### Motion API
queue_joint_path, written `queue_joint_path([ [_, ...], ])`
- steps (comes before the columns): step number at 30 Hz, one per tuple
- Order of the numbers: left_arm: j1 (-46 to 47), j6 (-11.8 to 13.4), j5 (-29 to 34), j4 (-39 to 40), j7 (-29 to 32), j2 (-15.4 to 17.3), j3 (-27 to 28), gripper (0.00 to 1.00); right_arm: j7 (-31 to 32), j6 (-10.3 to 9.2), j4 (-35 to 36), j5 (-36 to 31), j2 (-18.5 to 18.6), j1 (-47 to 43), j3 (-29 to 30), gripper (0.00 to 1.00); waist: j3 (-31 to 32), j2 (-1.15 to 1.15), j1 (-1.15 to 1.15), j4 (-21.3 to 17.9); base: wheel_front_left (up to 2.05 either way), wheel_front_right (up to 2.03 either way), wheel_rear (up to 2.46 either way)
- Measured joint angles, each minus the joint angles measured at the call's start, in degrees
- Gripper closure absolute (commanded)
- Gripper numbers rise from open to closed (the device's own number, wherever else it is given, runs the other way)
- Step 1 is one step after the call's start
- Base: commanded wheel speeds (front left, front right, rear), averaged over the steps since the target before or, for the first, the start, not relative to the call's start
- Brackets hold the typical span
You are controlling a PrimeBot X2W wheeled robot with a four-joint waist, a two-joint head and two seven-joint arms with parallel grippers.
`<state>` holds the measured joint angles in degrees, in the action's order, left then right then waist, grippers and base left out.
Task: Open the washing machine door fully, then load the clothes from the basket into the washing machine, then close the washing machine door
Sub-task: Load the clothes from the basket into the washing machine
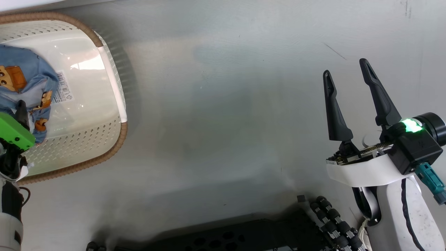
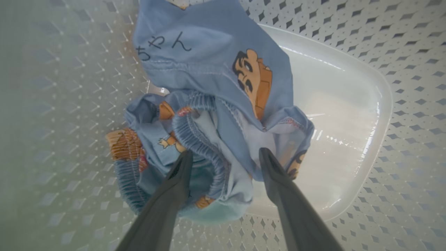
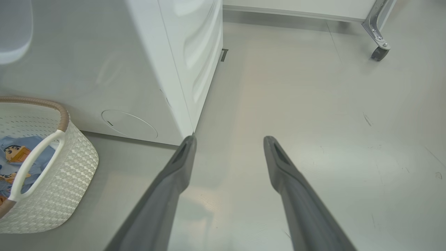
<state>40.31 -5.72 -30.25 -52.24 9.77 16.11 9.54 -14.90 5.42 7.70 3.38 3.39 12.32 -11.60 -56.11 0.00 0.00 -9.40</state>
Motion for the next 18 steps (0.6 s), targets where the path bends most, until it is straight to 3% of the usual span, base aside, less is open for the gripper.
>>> queue_joint_path([
  [9,1.52,-0.47,1.02,-3.15,-1.86,-0.87,-2.23,0.00,0.00,0.00,0.76,-0.48,0.20,-1.43,0.62,0.00,0.13,0.00,0.00,0.32,0.00,0.00,0.00],
  [11,1.79,-0.76,1.51,-3.66,-2.44,-0.92,-2.58,0.51,0.00,0.00,0.96,-0.49,0.20,-1.50,0.77,0.00,0.18,0.00,0.00,0.40,0.00,0.00,0.00],
  [13,2.07,-0.80,2.23,-4.39,-2.88,-0.91,-2.97,0.61,0.00,0.00,1.13,-0.49,0.22,-1.77,0.90,0.00,0.23,0.00,0.00,0.50,0.00,0.00,0.00],
  [18,2.35,-0.82,2.58,-5.94,-3.71,-1.14,-3.93,0.70,0.00,0.00,1.41,-0.77,0.37,-2.30,1.16,0.00,0.40,0.00,0.00,0.75,0.00,0.00,0.00],
])
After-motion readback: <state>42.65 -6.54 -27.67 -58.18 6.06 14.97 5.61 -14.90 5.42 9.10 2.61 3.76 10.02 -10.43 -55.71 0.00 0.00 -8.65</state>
